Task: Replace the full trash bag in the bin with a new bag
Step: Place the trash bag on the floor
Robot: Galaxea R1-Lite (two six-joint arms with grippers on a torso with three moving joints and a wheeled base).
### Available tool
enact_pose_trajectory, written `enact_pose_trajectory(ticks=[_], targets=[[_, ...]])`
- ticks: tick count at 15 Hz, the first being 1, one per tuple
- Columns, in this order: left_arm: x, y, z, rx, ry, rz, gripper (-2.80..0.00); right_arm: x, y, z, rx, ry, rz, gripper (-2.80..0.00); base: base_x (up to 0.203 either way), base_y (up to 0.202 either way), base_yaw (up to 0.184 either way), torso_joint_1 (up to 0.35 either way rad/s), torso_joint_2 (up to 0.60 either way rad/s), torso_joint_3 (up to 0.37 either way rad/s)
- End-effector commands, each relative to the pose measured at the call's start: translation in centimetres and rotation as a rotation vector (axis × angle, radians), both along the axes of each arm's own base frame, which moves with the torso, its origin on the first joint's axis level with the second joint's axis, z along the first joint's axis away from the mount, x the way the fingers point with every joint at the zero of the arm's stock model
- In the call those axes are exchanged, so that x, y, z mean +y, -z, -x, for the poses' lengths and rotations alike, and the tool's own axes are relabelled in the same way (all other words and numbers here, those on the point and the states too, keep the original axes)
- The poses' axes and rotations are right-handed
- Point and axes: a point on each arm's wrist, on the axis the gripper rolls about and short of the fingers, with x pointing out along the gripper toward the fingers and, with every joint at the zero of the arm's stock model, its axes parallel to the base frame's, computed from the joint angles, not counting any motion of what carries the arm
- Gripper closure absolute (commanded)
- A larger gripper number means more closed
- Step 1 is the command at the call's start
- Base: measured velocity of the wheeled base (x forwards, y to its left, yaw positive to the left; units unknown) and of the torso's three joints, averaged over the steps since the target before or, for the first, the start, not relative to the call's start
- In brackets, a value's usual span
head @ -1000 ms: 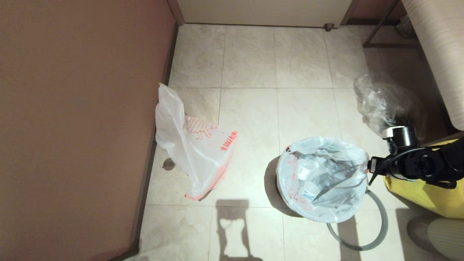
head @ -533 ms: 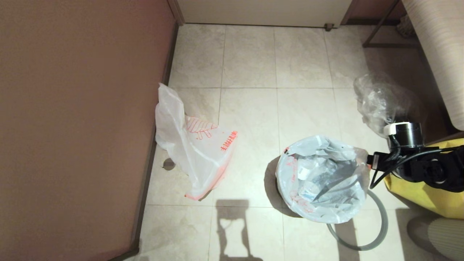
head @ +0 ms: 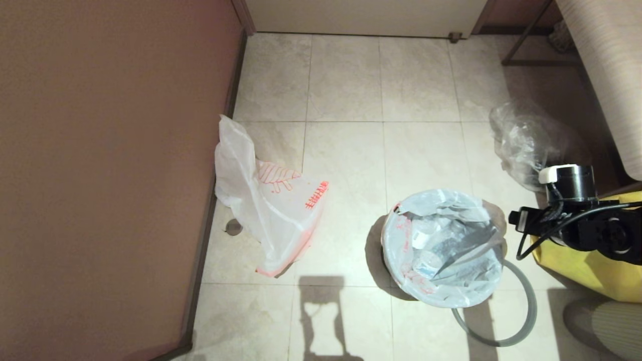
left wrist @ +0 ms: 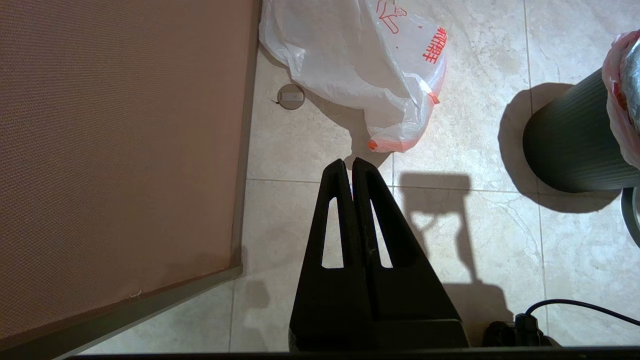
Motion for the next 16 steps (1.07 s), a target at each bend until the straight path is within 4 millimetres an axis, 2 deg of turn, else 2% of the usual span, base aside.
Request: enact_pose_trajectory(ticks=[1, 5, 7, 9, 16], targets=[[0.0, 0.0, 0.0, 0.001, -0.001, 0.000, 0.00, -1.8, 1.5, -0.6, 0.042, -0.072, -0.089, -2.80, 0.000, 0.000, 0.000, 0.000, 0.00, 0.000], [0.0, 0.0, 0.0, 0.001, -0.001, 0.000, 0.00, -6.3, 4.8, -2.1, 0.125, -0.205, -0.271, -2.80, 0.000, 0.000, 0.000, 0.000, 0.00, 0.000], [0.0, 0.0, 0.0, 0.001, -0.001, 0.000, 0.00, -8.5, 5.5, -2.8, 0.136, -0.276, -0.290, -2.80, 0.000, 0.000, 0.000, 0.000, 0.00, 0.000], [0.0, 0.0, 0.0, 0.001, -0.001, 0.000, 0.00, -9.8, 6.0, -2.9, 0.155, -0.337, -0.306, -2.80, 0.000, 0.000, 0.000, 0.000, 0.00, 0.000], [0.0, 0.0, 0.0, 0.001, -0.001, 0.000, 0.00, -10.6, 6.7, -4.9, 0.117, -0.447, -0.342, -2.80, 0.000, 0.000, 0.000, 0.000, 0.00, 0.000]])
